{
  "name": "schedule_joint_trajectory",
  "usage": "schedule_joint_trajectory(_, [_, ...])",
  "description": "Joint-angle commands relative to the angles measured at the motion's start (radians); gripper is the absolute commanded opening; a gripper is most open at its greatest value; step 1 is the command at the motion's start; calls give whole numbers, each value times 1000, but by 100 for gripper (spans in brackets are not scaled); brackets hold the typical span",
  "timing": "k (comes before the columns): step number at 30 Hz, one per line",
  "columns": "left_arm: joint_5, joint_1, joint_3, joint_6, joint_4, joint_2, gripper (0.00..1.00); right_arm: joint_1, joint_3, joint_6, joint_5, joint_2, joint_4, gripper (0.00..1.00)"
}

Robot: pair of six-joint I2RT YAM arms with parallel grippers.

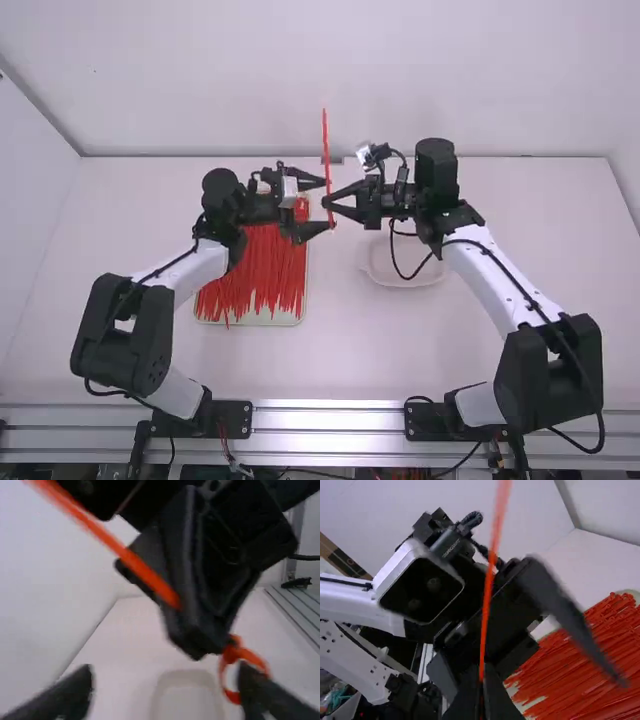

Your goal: Fasten the cable tie

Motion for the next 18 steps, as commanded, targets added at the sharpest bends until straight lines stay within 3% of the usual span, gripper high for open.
schedule_joint_trajectory(1, [66,-18,-15,-13,-10,6,99,-26,26,-6,23,-19,24,0])
schedule_joint_trajectory(11, [63,-18,-15,-49,-11,6,99,-106,26,-5,15,-19,0,0])
schedule_joint_trajectory(18, [65,-11,-15,-55,-13,6,99,-96,26,-6,16,-19,1,0])
